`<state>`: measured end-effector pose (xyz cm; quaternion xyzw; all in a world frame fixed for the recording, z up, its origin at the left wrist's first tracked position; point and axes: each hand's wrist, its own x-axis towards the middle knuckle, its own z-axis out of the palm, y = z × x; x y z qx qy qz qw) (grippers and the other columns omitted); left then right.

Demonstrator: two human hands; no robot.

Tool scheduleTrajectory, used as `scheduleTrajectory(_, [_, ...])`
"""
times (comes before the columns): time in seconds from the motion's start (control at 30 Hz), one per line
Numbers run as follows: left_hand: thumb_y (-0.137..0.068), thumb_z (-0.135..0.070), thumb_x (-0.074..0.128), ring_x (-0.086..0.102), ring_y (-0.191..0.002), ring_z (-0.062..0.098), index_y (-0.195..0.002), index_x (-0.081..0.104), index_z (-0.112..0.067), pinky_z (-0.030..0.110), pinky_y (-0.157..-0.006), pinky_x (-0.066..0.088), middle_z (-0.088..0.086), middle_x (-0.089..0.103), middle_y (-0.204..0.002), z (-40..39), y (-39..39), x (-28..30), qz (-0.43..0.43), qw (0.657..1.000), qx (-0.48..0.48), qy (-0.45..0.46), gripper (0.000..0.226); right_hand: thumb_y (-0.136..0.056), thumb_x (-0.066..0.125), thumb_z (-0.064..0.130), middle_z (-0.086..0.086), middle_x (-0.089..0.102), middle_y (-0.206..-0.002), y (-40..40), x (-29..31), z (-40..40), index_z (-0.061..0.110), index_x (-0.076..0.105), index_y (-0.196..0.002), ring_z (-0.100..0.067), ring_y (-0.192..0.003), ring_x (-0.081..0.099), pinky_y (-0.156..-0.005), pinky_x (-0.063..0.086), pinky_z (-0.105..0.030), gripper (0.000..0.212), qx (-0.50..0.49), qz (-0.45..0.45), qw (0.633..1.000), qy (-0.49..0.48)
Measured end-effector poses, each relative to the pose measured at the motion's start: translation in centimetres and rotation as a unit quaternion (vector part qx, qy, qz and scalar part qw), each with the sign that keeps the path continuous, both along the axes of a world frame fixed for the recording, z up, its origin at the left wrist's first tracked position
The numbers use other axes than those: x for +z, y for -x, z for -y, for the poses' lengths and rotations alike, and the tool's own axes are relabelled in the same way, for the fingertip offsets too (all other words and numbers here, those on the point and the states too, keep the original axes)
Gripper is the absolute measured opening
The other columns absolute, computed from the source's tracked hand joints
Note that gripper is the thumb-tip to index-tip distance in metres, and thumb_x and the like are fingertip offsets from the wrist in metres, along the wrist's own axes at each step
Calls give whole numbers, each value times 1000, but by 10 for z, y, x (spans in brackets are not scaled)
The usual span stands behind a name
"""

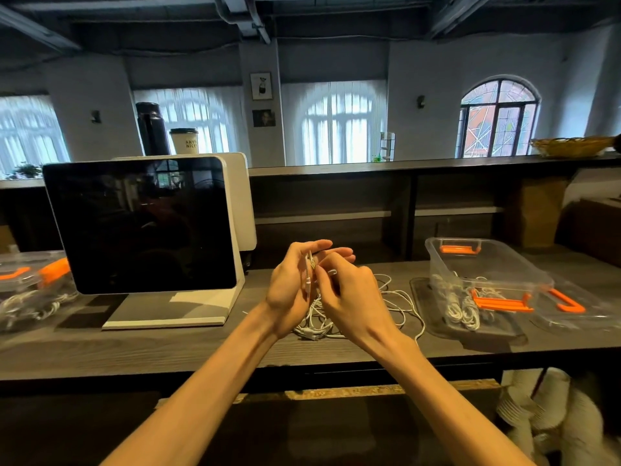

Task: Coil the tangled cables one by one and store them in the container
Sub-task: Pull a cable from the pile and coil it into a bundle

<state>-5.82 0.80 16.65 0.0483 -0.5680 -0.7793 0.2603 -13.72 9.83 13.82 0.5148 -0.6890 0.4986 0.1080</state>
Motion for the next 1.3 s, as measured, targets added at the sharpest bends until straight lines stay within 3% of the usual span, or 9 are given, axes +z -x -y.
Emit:
scheduleTrajectory(0.2, [-107, -35, 43, 73, -103, 32, -118, 55, -11, 42, -91, 58, 16, 76, -99, 4, 8, -6, -1, 997, 81, -1, 28, -106, 53, 21, 3, 71, -85, -6, 2, -3, 16, 67, -113, -8, -74, 69, -68, 60, -31, 16, 40, 15, 999, -5])
scheduleTrajectory(0.33, [-109, -29, 42, 75, -81, 26, -96, 54, -8, 32, -69, 61, 6, 65, -72, 16, 8, -1, -39, 993, 98, -47, 27, -107, 50, 28, 0, 66, -65, -4, -2, -9, 14, 68, -89, -16, -61, 63, -60, 53, -37, 30, 25, 64, 997, -41])
scheduleTrajectory(0.47, [-109, -27, 41, 36, -42, 6, -98, 47, -10, 17, -36, 33, -3, 39, -59, 33, 6, 0, -32, 993, 108, -22, 21, -107, 48, 40, 3, 64, -67, -2, -4, -19, 22, 65, -79, -11, -61, 57, -60, 45, -30, 37, 45, -43, 990, -129])
scheduleTrajectory(0.63, [-107, -37, 43, 25, -46, 5, -94, 54, -11, 16, -39, 21, -4, 33, -62, 36, -1, 4, 65, 996, 28, 63, 31, -104, 54, 38, 8, 70, -81, -1, 16, -27, 29, 74, -98, -10, -71, 60, -67, 50, -34, 23, 43, -230, 954, -189])
scheduleTrajectory(0.73, [-103, -52, 38, 37, -51, 9, -80, 53, -15, 17, -45, 33, -1, 39, -62, 26, -8, 9, 113, 983, 9, 144, 47, -101, 61, 37, 13, 70, -90, 1, 29, -27, 30, 76, -108, -4, -73, 58, -63, 45, -24, 17, 72, -221, 962, -145])
scheduleTrajectory(0.83, [-101, -65, 20, 59, -51, 8, -72, 60, -14, 17, -48, 45, 1, 60, -60, 14, -14, 11, 163, 971, -26, 176, 71, -97, 67, 40, 14, 66, -88, 8, 38, -23, 27, 74, -101, -5, -76, 60, -65, 53, -34, 15, 42, -223, 970, -91])
scheduleTrajectory(0.93, [-93, -76, 11, 49, -42, 11, -62, 60, -13, 16, -41, 37, 6, 61, -62, 11, -19, 11, 183, 962, -82, 185, 85, -89, 62, 54, 16, 67, -84, 11, 43, -21, 25, 70, -97, -6, -80, 65, -71, 59, -37, 31, 37, -161, 985, -37])
scheduleTrajectory(1.13, [-83, -67, 43, 37, -32, 5, -124, 62, -3, 15, -34, 32, 3, 47, -49, 13, -17, 3, 143, 961, -129, 199, 78, -92, 74, 37, 14, 65, -73, 21, 40, -20, 26, 71, -88, -5, -69, 64, -61, 51, -21, 12, 28, -80, 996, -35])
scheduleTrajectory(1.3, [-83, -42, 67, 49, -39, 5, -129, 57, -19, 14, -33, 34, 20, 58, -80, 19, -15, -4, 111, 959, -147, 214, 53, -96, 69, 38, 9, 73, -84, 21, 43, -25, 17, 80, -98, -6, -81, 69, -72, 57, -21, 24, 66, -29, 992, -106])
